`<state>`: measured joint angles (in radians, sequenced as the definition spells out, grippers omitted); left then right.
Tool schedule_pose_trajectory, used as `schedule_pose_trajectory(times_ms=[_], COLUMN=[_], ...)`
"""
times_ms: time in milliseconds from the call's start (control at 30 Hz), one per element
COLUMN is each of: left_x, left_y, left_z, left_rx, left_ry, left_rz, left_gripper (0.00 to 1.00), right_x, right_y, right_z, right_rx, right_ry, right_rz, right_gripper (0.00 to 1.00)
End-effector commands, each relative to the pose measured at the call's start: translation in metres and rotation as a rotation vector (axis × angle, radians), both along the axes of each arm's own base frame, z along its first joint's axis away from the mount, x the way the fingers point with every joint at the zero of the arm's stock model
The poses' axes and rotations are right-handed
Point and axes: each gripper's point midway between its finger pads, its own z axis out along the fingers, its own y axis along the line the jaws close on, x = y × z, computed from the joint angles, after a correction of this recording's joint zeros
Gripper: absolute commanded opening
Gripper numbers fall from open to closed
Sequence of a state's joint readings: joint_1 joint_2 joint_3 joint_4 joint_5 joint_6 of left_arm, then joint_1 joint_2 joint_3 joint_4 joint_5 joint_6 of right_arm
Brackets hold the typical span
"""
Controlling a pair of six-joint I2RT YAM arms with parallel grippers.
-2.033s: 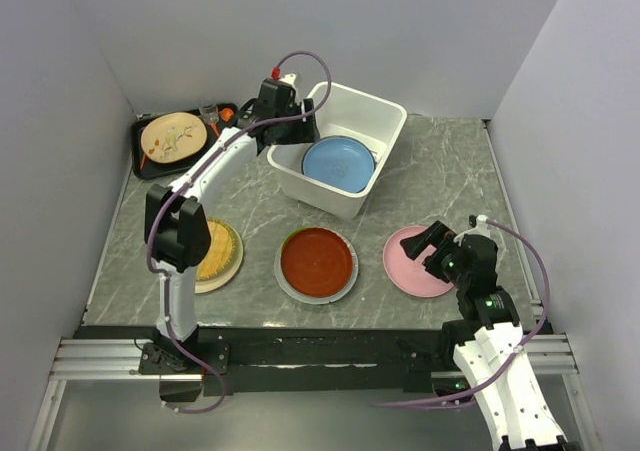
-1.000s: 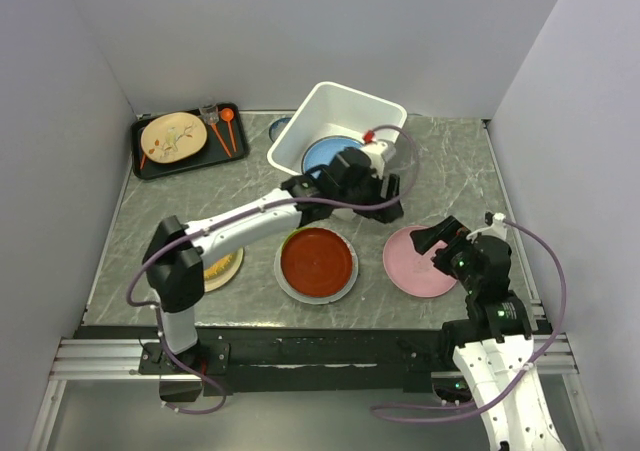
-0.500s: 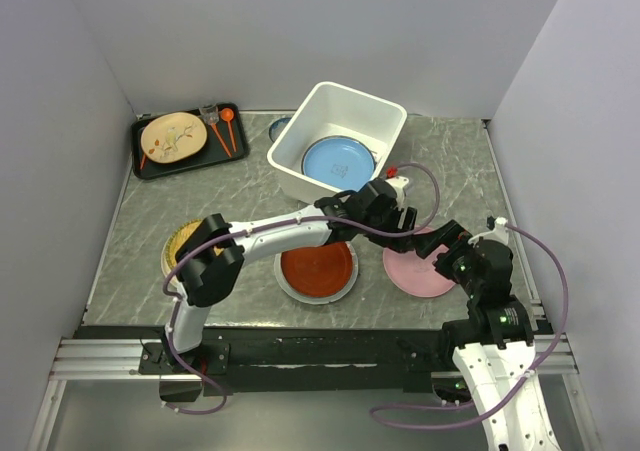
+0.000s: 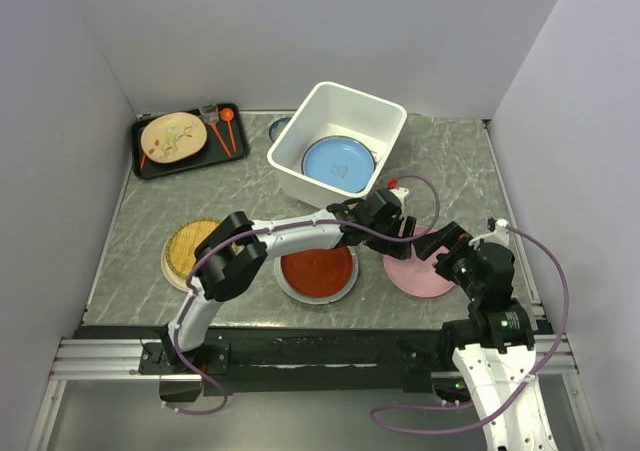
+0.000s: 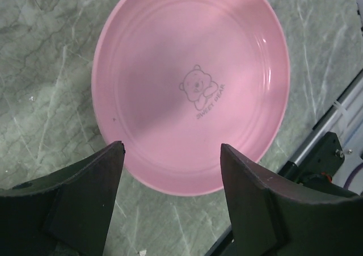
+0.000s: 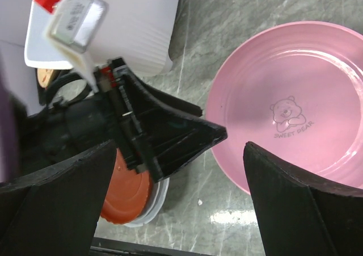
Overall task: Place the plates into the plastic bin on the countertop
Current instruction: Pick up the plate at the center of the board.
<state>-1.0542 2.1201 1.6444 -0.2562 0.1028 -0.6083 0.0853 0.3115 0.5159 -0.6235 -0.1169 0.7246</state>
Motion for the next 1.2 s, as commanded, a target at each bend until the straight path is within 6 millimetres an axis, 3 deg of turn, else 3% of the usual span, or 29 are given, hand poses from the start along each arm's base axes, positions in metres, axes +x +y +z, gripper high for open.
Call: schedule_pose_trajectory(times_ms=[0,267,600,1000,1100,1167], left_x=[0.014,0.023,0.020,0.023,0.022,0.020], left_y=[-0.013,-0.001,0.001,0.005,0.006,0.006], left_z=[0.020,0.006,-0.029,-0.032,-0.037,-0.039], left_rx=[-0.036,0.029,0.091,0.089,0.096,0.096], left_ry=[-0.038,-0.053,-0.009,0.013,0.022,0.028], left_rz=[0.031,0.083,0.080,0.071,0.067,0.060], left_gripper=[0.73,0.73,0.72,0.68,0.65,0.48], right_x=[-0.001,-0.001,0.000,0.002,0.002,0.003], right_y=[0.000,0.002,0.002,0.004,0.004,0.004], right_z=[0.003,0.000,-0.001,-0.003,-0.003,-0.003], right_rx=[-0.001,0.000,0.000,0.002,0.003,0.005], right_ry=[-0.019,-0.015,-0.010,-0.004,-0.005,-0.005], right_rz=[0.005,0.013,0.013,0.023,0.026,0.024], right_gripper=[1.00,1.00,1.00,1.00,1.00,1.00])
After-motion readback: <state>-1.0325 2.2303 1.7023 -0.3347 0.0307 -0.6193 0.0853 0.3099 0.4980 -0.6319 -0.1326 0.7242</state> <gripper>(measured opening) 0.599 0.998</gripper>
